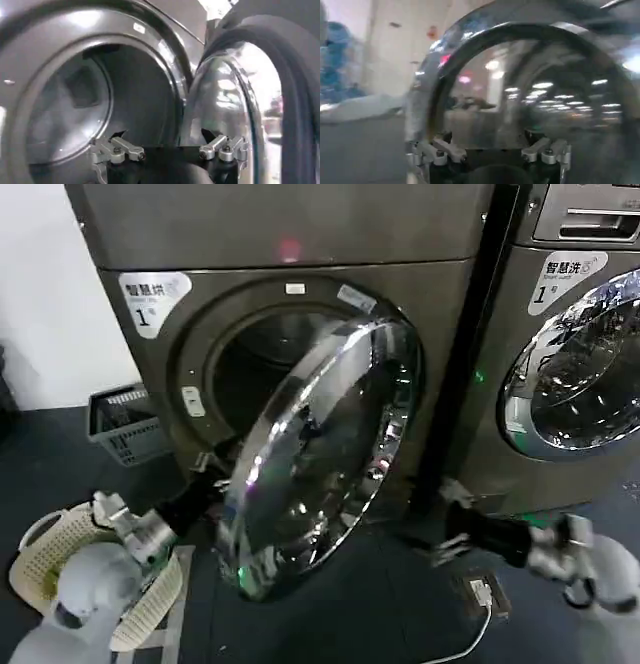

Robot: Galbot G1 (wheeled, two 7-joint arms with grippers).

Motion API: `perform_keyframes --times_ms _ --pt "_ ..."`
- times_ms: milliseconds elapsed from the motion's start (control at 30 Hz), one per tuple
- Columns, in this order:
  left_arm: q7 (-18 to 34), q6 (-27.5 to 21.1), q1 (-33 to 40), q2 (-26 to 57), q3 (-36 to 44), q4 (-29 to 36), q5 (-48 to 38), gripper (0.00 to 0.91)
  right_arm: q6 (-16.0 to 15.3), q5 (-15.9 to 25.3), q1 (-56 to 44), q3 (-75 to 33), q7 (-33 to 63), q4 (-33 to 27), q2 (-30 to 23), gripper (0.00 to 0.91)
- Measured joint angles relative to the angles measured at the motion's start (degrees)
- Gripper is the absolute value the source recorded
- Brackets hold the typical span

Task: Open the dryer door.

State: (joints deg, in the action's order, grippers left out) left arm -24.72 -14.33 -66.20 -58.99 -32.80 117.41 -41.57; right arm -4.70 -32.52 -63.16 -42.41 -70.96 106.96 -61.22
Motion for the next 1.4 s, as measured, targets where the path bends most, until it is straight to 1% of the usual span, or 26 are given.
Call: perform_keyframes --times_ms 67,167,267,367,433,467,600,700,833,900,1000,1100,1133,1200,1300,1400 --pt "-0.31 -0.02 0.09 0.05 0.95 0.25 0.09 0.907 1.04 -0.73 -2.09 -4.31 2.14 0.76 -0.72 0.907" --pt "-1.48 0.54 -0.05 0.27 2.01 0.8 1.67 0.907 4.33 -1.6 -4.89 -10.14 7.24 0.63 -1.6 0.907" --pt "-1.83 0.57 -0.41 0.27 2.9 1.61 1.96 0.907 6.45 -1.85 -7.22 -15.38 12.38 1.33 -2.68 0.907" --pt "-2.09 0.56 -0.44 0.32 4.26 3.01 1.83 0.907 8.28 -0.47 -9.29 -19.45 19.82 2.89 -3.79 0.907" --pt "-1.84 0.96 -0.3 0.68 5.57 3.49 1.32 0.907 8.49 0.75 -10.41 -21.47 24.51 3.99 -4.49 0.907" --pt "-1.94 1.45 -0.23 0.91 6.48 3.7 1.77 0.907 7.91 1.43 -10.85 -22.5 27.08 4.27 -4.85 0.907" --pt "-2.06 1.82 0.44 1.81 10.45 4.81 1.06 0.907 5.45 1.6 -12.28 -26.47 35.19 5.28 -5.91 0.907" --pt "-1.78 1.29 0.8 1.93 13.31 5.94 0.41 0.907 5.1 2.46 -13.47 -30.57 39.94 6.07 -6.03 0.907" --pt "-1.72 1.86 1.22 2.2 16.68 6.22 0.59 0.907 3.73 2.35 -15.34 -36.39 46.62 7.76 -6.13 0.907" --pt "-1.74 2.37 1.78 2.57 18.6 5.83 0.79 0.907 4.53 2.38 -16.6 -39.18 50.21 8.91 -6.73 0.907" --pt "-1.54 2.66 3.32 2.33 21.94 5.03 1.8 0.907 4.53 3.52 -18.03 -42.14 53.75 9.94 -7.7 0.907" --pt "-1.38 2.98 5.2 1.46 25.51 4.06 2.22 0.907 1.16 8.26 -18.9 -44.98 56.79 11.06 -9.03 0.907" --pt "-1.38 3.2 5.85 1.27 26.74 3.66 2.32 0.907 -0.18 8.85 -18.79 -46.12 58.06 11.06 -9.09 0.907" --pt "-1.23 3.88 7.48 0.83 29.48 2.76 2.62 0.907 -1.71 8.53 -18.51 -48.34 60.13 10.83 -8.97 0.907" --pt "-1.2 4.47 10.23 -0.03 33.68 1.22 2.43 0.907 -2.01 8.75 -18.81 -51.71 62.87 10.09 -8.38 0.907" --pt "-1.17 4.63 13.13 -0.87 37.2 -0.4 2.42 0.907 -3.28 9.25 -19.97 -55.07 65.36 9.78 -8.23 0.907"
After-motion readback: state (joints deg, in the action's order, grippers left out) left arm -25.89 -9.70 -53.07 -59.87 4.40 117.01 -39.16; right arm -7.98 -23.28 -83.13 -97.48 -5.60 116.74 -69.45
